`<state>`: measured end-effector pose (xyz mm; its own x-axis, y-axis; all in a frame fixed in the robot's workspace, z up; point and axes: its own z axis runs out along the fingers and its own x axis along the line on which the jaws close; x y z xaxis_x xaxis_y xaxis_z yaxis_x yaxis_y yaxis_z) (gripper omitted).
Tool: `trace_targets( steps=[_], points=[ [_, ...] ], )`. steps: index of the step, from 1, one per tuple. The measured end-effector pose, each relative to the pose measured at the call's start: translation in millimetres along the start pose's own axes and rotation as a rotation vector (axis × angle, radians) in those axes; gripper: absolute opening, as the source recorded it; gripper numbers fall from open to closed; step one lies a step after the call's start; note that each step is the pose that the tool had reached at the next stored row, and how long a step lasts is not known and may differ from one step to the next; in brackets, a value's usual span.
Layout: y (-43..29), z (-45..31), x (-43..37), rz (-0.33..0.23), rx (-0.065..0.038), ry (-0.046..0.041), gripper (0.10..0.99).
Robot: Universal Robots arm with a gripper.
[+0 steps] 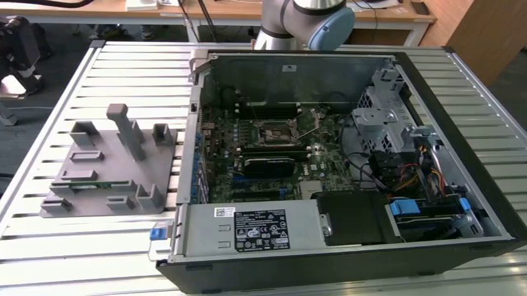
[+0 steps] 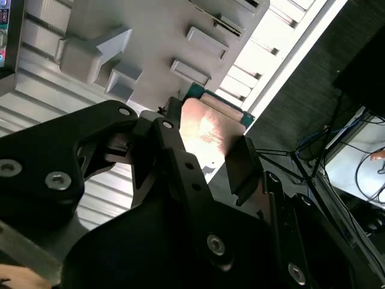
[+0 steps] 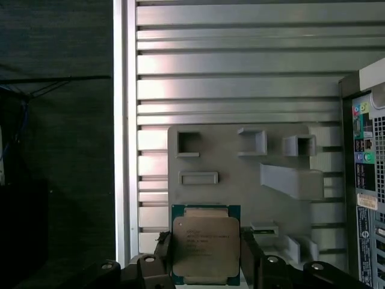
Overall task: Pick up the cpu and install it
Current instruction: 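Pick up the cpu and move it towards the insertion slot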
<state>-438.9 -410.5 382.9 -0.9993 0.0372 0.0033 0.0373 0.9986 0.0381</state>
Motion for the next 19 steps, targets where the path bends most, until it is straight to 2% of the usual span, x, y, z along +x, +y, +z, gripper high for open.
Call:
trace_targets(
  steps=[3,19],
  points=[
    [0.3,0.2,-9.8,0.000,0.000,-0.0004,0.537],
    [3.6,2.4,-82.5,0.000,0.000,-0.0003,0.537]
  ],
)
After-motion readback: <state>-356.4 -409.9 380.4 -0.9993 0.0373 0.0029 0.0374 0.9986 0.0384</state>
